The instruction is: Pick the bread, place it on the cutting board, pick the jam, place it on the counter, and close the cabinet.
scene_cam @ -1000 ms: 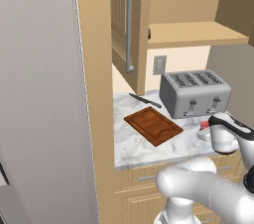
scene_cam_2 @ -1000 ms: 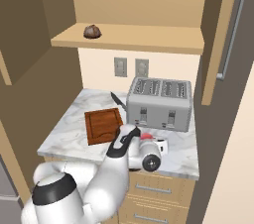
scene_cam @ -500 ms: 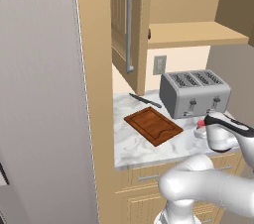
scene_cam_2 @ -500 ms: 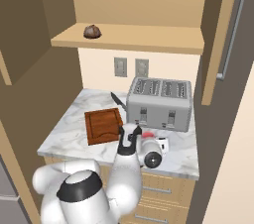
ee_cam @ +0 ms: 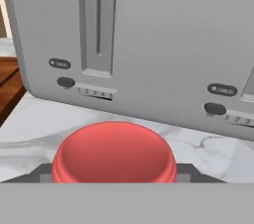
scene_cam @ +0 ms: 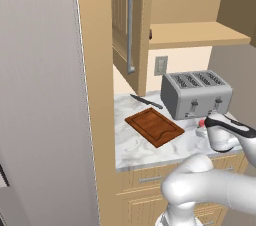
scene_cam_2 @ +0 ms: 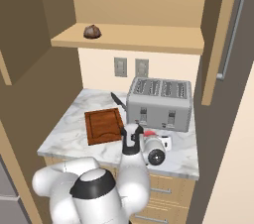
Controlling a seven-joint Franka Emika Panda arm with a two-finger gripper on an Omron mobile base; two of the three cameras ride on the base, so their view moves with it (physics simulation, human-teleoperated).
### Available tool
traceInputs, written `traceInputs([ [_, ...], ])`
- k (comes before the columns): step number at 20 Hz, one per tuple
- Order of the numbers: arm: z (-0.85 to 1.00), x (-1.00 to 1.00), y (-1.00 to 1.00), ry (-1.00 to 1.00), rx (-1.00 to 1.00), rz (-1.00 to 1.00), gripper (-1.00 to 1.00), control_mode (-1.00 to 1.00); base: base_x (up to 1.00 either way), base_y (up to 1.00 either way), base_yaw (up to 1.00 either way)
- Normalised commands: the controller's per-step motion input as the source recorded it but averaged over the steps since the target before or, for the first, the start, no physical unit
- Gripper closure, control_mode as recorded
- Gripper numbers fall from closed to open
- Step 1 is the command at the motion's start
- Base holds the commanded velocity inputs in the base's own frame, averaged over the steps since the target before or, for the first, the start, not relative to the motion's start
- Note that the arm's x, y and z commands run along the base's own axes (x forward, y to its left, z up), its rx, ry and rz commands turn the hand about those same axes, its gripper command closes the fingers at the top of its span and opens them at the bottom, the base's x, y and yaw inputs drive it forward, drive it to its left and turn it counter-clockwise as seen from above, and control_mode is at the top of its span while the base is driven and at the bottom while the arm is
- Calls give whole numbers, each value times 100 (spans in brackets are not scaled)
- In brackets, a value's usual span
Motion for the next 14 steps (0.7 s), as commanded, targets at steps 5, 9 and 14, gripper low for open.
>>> traceInputs([
  [5,-27,0,-6,2,0,0,100,-100,0,0,0],
  [9,-8,0,0,1,0,0,100,-100,0,0,0],
  [14,-1,0,0,0,0,0,-100,-100,0,0,0],
])
